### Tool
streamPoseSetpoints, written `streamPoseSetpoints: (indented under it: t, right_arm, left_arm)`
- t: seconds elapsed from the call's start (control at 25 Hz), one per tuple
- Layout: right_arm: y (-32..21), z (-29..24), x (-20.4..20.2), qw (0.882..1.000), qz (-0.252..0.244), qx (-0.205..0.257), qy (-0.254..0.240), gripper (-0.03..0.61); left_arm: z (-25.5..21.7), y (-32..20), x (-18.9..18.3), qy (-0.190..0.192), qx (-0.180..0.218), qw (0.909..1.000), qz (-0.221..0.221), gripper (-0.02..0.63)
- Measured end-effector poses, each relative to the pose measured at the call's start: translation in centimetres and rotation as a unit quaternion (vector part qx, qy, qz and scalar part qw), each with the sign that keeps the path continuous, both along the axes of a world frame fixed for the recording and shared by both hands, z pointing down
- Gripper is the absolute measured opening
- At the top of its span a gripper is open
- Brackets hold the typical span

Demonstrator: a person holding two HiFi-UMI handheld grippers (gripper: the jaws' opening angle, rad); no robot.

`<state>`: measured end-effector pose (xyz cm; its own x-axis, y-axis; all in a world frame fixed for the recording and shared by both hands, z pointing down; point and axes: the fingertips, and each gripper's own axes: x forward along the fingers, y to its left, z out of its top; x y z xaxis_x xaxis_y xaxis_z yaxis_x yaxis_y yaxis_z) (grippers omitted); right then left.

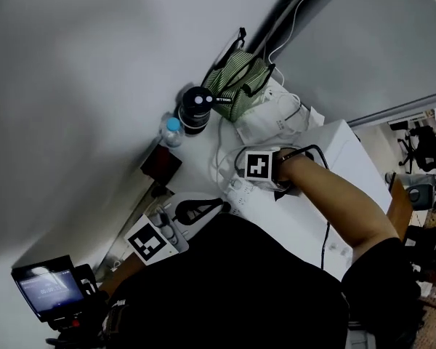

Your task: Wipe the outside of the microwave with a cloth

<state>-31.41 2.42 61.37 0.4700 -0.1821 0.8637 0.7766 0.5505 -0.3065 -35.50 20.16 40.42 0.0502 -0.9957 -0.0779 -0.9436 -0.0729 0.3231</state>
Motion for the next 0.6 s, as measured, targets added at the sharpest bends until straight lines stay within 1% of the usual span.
streamPoseSetpoints:
  t: [0.08,0.16,0.2,0.24,0.28,0.32,0.36,0.4,0.44,0.52,0.6]
  right_arm:
    - [-0.2,-4.0,-1.4,0.998,0.024,-0.017,-0.058,0.153]
    - [-0.8,-8.1,-2.2,0.991,0.060,-0.031,-0.117,0.153]
    - [-0.8,-9.9,-2.1,0.985,0.087,-0.047,-0.142,0.153]
    - [-0.6,-11.6,-1.6,0.976,0.118,-0.070,-0.167,0.153]
    - [-0.6,-13.2,-1.1,0.966,0.144,-0.095,-0.195,0.152]
    - [-0.8,-15.0,-0.3,0.952,0.168,-0.121,-0.226,0.153]
    - [-1.2,-16.7,0.6,0.935,0.189,-0.146,-0.261,0.153]
    - [-1.9,-18.2,1.7,0.915,0.210,-0.169,-0.300,0.152]
    - [-2.9,-19.4,3.1,0.892,0.231,-0.187,-0.340,0.153]
    - [-5.9,-21.7,6.5,0.848,0.271,-0.205,-0.408,0.152]
    - [-9.5,-23.7,10.8,0.814,0.299,-0.204,-0.455,0.152]
  left_arm:
    - [-0.7,-0.3,0.5,-0.007,0.003,0.9997,0.023,0.008]
    - [-1.5,-1.0,1.0,-0.019,0.005,0.9987,0.046,0.008]
    - [-1.8,-1.4,1.5,-0.027,0.007,0.9980,0.057,0.008]
    - [-2.1,-1.9,2.2,-0.036,0.010,0.9970,0.068,0.008]
    - [-2.4,-2.4,3.2,-0.044,0.013,0.9959,0.078,0.008]
    - [-2.5,-2.9,4.5,-0.051,0.015,0.9949,0.086,0.008]
    - [-2.5,-3.5,5.8,-0.060,0.015,0.9936,0.094,0.008]
    - [-2.3,-4.0,7.0,-0.070,0.015,0.9920,0.104,0.008]
    - [-2.1,-4.8,8.2,-0.081,0.015,0.9901,0.114,0.008]
    - [-2.1,-6.9,10.8,-0.096,0.016,0.9867,0.130,0.008]
    - [-2.7,-9.9,14.4,-0.087,0.021,0.9862,0.140,0.008]
